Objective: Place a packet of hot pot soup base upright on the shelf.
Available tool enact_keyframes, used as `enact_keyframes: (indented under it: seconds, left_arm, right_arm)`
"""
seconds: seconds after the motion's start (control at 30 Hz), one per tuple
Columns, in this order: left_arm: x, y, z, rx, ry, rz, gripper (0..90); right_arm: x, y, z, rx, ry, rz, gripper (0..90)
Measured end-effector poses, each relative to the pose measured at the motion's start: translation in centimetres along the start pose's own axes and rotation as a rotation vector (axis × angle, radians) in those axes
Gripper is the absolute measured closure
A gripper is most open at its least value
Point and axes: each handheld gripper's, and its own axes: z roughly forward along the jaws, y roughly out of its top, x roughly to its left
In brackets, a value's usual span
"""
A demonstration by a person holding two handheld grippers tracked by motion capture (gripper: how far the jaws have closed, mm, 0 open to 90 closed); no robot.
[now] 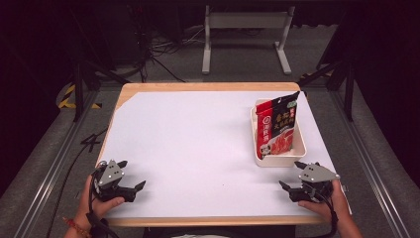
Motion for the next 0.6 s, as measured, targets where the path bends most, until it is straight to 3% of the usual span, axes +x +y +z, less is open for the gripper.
enact_keyframes:
  seconds: [0.6]
  left_arm:
    - [-0.03,0.12,0.08,-0.003,0.003,0.002,7.4]
  right_arm:
    - [0.16,-0.06,0.12,0.005,0.023,-0.016,16.5]
